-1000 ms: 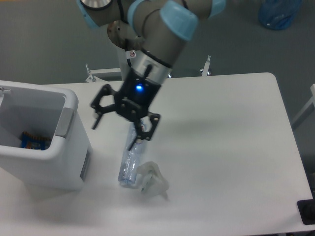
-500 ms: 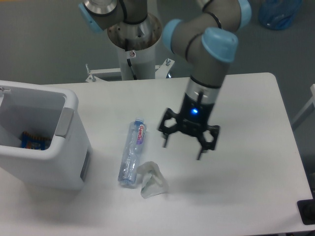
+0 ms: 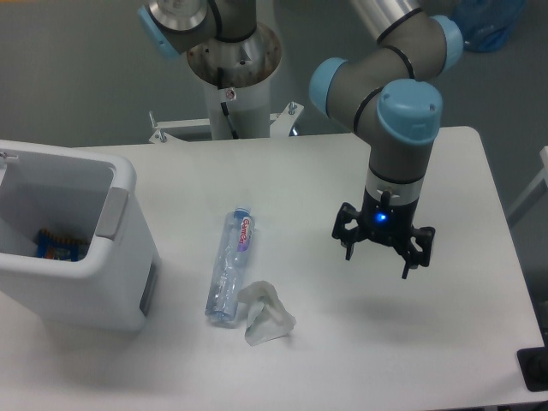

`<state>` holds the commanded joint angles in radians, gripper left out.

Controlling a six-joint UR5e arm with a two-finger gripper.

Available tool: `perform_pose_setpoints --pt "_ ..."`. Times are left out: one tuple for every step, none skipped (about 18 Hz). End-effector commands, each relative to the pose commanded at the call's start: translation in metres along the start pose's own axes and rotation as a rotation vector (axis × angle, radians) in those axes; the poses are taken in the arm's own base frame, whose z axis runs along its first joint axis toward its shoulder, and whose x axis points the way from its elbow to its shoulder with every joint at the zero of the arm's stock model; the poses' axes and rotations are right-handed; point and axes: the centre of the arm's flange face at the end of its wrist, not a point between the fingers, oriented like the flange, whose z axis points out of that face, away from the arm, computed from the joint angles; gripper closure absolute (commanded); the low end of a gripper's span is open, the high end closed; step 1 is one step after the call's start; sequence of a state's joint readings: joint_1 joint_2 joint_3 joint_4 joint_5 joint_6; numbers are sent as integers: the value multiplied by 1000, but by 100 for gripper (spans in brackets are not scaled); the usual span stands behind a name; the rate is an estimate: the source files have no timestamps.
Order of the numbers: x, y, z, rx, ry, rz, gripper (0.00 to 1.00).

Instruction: Open the trash can

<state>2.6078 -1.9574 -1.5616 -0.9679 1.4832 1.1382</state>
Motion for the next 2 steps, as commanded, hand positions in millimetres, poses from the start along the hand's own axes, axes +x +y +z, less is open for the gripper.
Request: perform_pose_setpoints --pt "1 1 2 -6 1 0 0" --pt "2 1 3 -7 2 0 0"
